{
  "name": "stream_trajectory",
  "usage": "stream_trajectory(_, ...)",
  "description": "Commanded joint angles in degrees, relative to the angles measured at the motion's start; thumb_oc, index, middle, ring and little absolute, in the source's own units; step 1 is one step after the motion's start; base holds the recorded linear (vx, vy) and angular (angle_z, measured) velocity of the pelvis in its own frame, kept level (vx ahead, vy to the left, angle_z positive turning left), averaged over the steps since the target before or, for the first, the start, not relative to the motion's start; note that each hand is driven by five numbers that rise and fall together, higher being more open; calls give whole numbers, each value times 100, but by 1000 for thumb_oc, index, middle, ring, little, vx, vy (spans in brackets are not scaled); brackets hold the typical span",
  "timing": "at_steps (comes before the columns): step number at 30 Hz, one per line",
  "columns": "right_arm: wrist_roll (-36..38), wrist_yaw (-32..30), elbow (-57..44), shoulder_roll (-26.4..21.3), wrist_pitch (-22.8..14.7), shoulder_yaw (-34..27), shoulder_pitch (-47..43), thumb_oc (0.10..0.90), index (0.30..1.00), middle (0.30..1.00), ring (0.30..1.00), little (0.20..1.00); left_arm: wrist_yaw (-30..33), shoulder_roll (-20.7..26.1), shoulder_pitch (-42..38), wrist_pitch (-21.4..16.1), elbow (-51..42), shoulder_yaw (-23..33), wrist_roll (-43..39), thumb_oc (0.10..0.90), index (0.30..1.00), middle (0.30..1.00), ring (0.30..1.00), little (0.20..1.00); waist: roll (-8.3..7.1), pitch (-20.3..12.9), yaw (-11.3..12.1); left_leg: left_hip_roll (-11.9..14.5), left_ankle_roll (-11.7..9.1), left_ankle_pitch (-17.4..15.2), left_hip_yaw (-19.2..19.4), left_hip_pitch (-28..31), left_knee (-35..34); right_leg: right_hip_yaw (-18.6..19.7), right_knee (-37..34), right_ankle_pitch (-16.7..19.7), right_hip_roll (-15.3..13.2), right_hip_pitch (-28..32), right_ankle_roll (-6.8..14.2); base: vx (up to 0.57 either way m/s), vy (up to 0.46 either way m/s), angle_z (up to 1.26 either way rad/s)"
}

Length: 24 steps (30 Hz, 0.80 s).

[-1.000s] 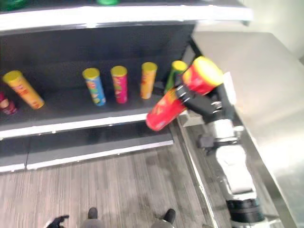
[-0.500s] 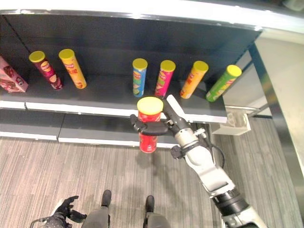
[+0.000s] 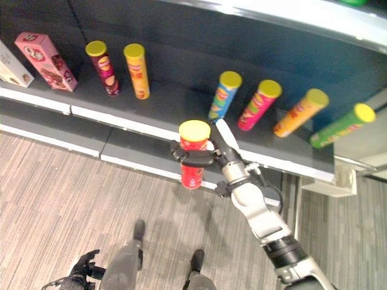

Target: Put the goods on the table back onto the shelves and tidy them up.

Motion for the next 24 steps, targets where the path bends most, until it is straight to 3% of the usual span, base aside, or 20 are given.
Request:
stream_trajectory(1, -208, -375, -780, -243, -478, -234, -699, 400, 300, 300, 300, 300, 272, 371, 15, -108, -42, -209, 258, 800, 900, 900, 900, 900, 237, -699, 116, -22, -19, -598, -198, 585, -363, 94, 40, 58, -77, -367, 308, 129, 248, -22)
stream_trajectory(3, -336, -392, -729, -89, -399, -144, -830, 400, 300, 300, 300, 300, 297, 439, -15, -64, 0, -132, 207, 800, 900, 900, 900, 900, 238, -621, 144, -195, 219, -761, -76, 722, -290, 296, 702, 239, -330, -697, 337, 98, 256, -38)
stream_trajectory(6, -408, -490, -672, -11, -420, 11, -1029, 400, 300, 300, 300, 300, 345, 480, -73, -83, -4, -166, 150, 800, 900, 900, 900, 900, 335, -417, 91, -186, 293, -814, 12, 813, -303, 466, 1217, 325, -281, -1158, 317, 5, 121, -39)
stream_trajectory(7, -396, -518, -655, 4, -433, 31, -1124, 400, 300, 300, 300, 300, 354, 478, -122, -102, -8, -196, 98, 800, 900, 900, 900, 900, 341, -339, 40, -187, 285, -834, 8, 872, -331, 483, 1125, 393, -222, -1348, 283, 77, -95, -10)
stream_trajectory(8, -428, -690, -590, -91, -478, -42, -1165, 400, 300, 300, 300, 300, 338, 532, -286, -111, -39, -291, 27, 800, 900, 900, 900, 900, 297, -221, -138, -183, 227, -829, -51, 892, -411, 719, 519, 476, 24, -1605, 320, 107, -151, -1)
stream_trajectory(10, -456, -686, -691, -56, -362, -156, -988, 400, 300, 300, 300, 300, 314, 459, -183, -95, -179, -310, 51, 800, 900, 900, 900, 900, 228, -282, -187, -233, 190, -880, -262, 865, -354, 881, 189, 588, 67, -1365, 350, 166, -210, 43)
stream_trajectory(16, -1229, -1277, -545, 183, -333, -87, -1070, 400, 300, 300, 300, 300, 452, 179, -84, -133, -256, -527, -56, 800, 900, 900, 900, 900, 343, -300, -126, -22, 37, -704, -605, 745, -464, 440, 120, 468, 166, -1157, 263, 85, -153, 67)
stream_trajectory(18, -1702, -1772, -363, 345, -240, -10, -1349, 400, 300, 300, 300, 300, 614, 166, -76, -151, -293, -639, -52, 800, 900, 900, 900, 900, 418, -228, -1, -34, 29, -668, -680, 706, -523, 340, 113, 438, 141, -1134, 279, 14, 20, 28)
stream_trajectory(19, -2202, -2481, -4, 572, -152, 7, -1639, 400, 300, 300, 300, 300, 818, 179, -71, -198, -253, -778, 59, 800, 900, 900, 900, 900, 543, -108, 156, -115, 45, -648, -748, 587, -534, 263, 85, 478, 51, -1184, 316, -39, 72, 27)
stream_trajectory(24, -2528, -3005, 319, 590, 22, -138, -1839, 400, 300, 300, 300, 300, 939, 184, -132, -245, -293, -844, 51, 800, 900, 900, 900, 900, 655, 21, 257, -204, 65, -645, -775, 386, -484, 259, 48, 560, -50, -1327, 359, -32, 47, 21)
